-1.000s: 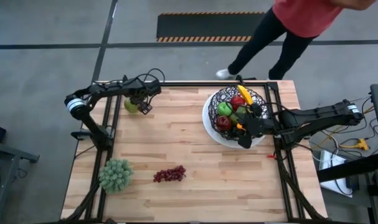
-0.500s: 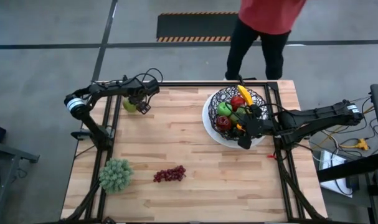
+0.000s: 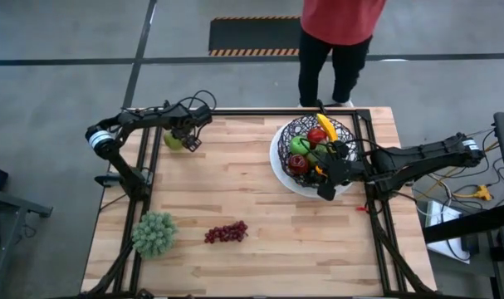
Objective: Build produce basket
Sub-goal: Put the green pear into the wire basket
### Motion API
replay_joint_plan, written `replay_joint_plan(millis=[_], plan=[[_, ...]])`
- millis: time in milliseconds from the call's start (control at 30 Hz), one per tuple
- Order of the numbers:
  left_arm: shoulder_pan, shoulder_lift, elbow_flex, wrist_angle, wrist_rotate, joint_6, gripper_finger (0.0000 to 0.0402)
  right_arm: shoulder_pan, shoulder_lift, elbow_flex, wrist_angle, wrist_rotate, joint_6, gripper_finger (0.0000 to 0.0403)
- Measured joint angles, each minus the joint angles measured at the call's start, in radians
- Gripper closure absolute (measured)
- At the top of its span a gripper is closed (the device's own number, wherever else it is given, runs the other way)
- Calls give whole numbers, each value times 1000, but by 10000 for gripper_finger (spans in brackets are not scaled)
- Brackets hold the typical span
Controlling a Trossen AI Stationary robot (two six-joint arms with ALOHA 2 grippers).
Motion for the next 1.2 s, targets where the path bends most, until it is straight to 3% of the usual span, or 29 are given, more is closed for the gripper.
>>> replay_joint_plan(millis=[200, 533, 700, 900, 1200], plan=[[3, 0, -53, 41, -11, 1, 90, 9, 0, 0, 0, 0, 1, 225], [2, -2, -84, 50, -28, 0, 142, 9, 0, -1, 1, 0, 0, 225], [-33, -24, -80, 54, -8, -9, 146, 9, -9, -55, 132, 11, -66, 225], [-164, -116, -63, 94, -12, -56, 149, 15, -22, -163, 387, -5, -286, 225], [-472, -248, -48, 280, -9, -131, 150, 15, -206, -254, 634, -8, -449, 225]])
